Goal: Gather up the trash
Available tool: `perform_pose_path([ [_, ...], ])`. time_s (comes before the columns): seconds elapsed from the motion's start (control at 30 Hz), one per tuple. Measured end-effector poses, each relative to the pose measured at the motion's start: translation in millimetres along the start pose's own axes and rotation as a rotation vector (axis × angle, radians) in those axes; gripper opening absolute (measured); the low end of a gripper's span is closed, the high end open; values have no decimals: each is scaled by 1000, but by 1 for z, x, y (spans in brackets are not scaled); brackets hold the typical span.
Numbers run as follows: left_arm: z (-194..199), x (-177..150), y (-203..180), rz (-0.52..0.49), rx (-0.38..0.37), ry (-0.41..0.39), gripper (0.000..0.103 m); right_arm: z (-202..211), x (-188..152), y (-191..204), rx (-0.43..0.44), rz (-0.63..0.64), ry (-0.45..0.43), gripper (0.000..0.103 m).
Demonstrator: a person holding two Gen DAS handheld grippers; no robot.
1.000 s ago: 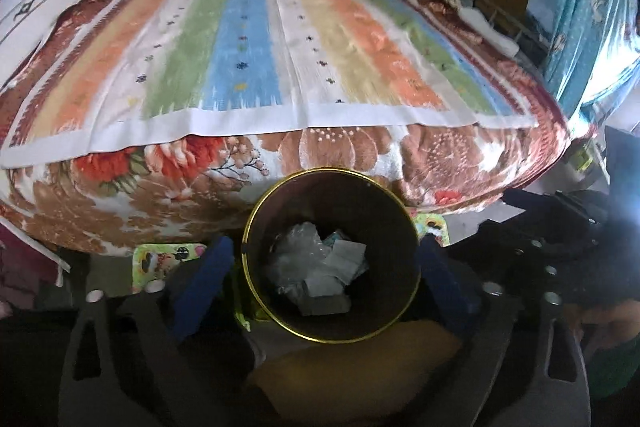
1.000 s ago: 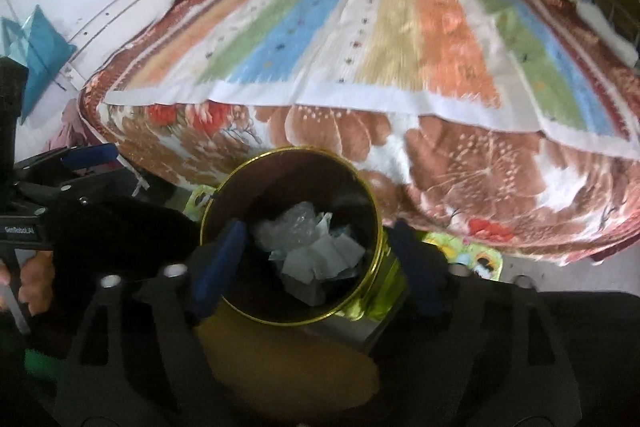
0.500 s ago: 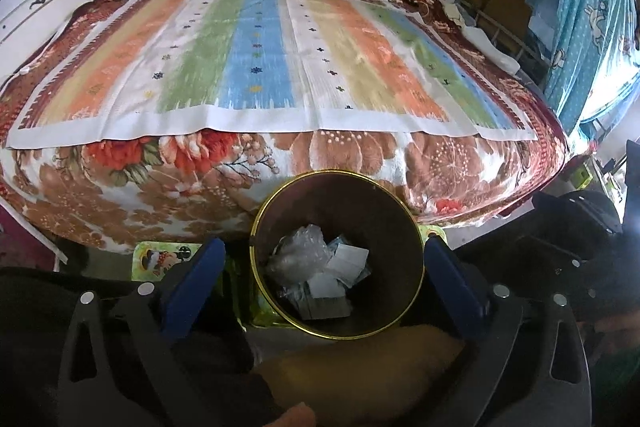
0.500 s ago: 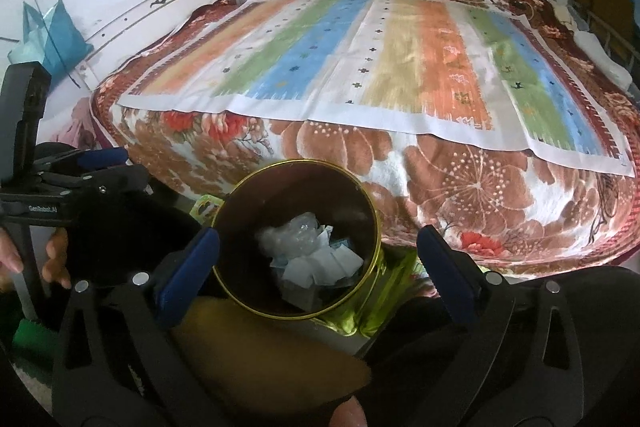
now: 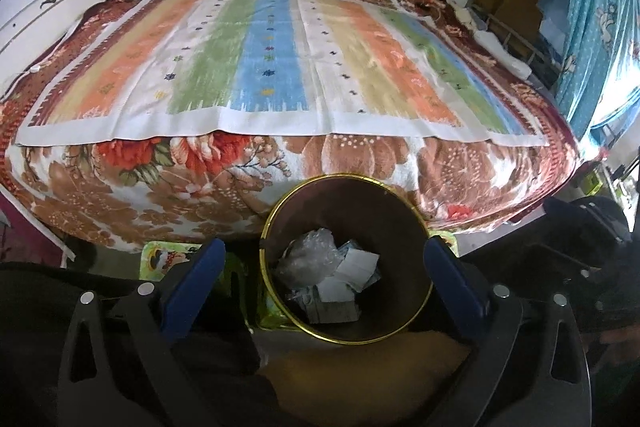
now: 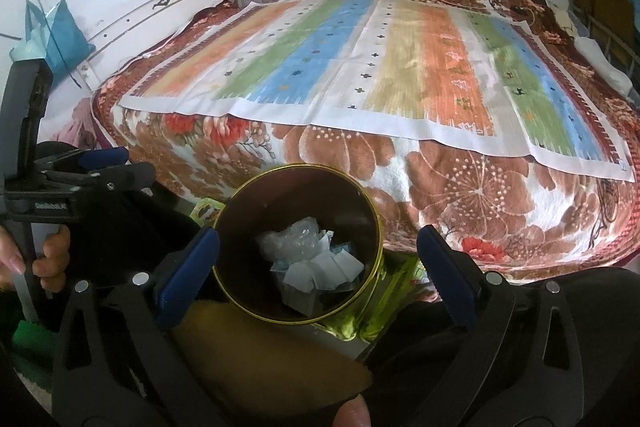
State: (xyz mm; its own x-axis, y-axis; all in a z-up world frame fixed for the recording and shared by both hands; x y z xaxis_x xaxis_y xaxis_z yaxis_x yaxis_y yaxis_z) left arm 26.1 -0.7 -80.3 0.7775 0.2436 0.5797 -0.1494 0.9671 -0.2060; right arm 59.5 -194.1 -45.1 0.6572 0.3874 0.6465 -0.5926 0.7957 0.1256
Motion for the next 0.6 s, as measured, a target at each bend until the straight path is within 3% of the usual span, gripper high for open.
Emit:
perform_pose_path([
  [0.6, -4, -4, -4, 1, -14, 19, 97, -3, 2, 1, 14, -4, -2, 94],
])
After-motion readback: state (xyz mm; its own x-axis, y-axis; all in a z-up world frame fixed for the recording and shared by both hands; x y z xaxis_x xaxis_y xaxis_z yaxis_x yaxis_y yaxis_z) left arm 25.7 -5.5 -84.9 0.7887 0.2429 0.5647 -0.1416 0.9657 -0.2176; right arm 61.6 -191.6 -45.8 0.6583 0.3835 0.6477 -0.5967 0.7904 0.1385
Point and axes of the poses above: each gripper's, at about its wrist camera, not at the fingertips, and z roughly against the way its jaws point, y to its left, x to its top, the point moved 6 cm from there along -z, roughly the way its jaws point
